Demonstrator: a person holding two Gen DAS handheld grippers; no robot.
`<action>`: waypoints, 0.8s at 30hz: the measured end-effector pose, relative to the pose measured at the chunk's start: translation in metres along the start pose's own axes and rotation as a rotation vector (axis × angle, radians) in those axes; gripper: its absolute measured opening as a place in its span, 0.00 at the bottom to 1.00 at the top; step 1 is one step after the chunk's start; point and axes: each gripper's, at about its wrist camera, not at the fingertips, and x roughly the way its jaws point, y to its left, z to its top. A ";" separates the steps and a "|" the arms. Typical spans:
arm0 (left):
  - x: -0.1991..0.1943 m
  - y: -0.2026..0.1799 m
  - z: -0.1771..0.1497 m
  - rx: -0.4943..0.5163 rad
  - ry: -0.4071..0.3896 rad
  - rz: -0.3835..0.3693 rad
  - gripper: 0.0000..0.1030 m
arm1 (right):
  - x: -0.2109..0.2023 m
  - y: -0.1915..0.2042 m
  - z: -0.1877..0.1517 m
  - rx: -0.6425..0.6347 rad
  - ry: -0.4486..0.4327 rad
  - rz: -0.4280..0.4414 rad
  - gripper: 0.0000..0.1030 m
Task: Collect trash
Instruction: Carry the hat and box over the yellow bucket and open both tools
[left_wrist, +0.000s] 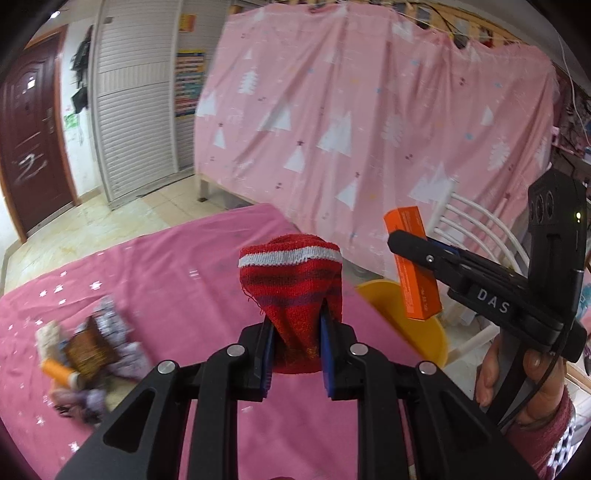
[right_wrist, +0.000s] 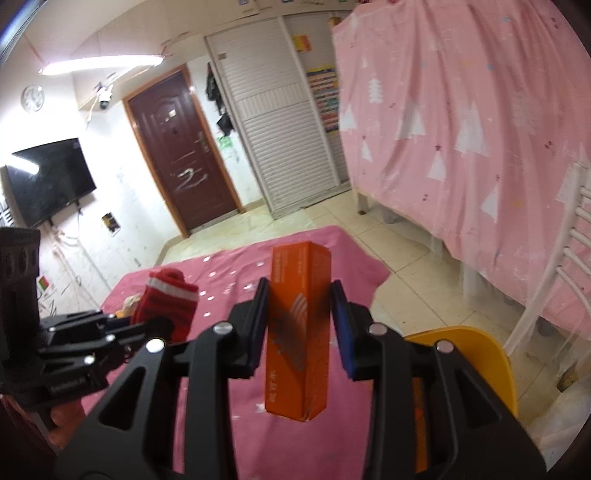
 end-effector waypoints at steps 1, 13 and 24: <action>0.005 -0.006 0.001 0.004 0.004 -0.008 0.14 | -0.001 -0.007 0.000 0.010 -0.003 -0.014 0.30; 0.068 -0.068 0.020 0.010 0.103 -0.085 0.14 | -0.006 -0.082 -0.005 0.159 -0.005 -0.148 0.31; 0.093 -0.104 0.023 0.027 0.164 -0.148 0.39 | -0.025 -0.103 -0.005 0.228 -0.051 -0.169 0.33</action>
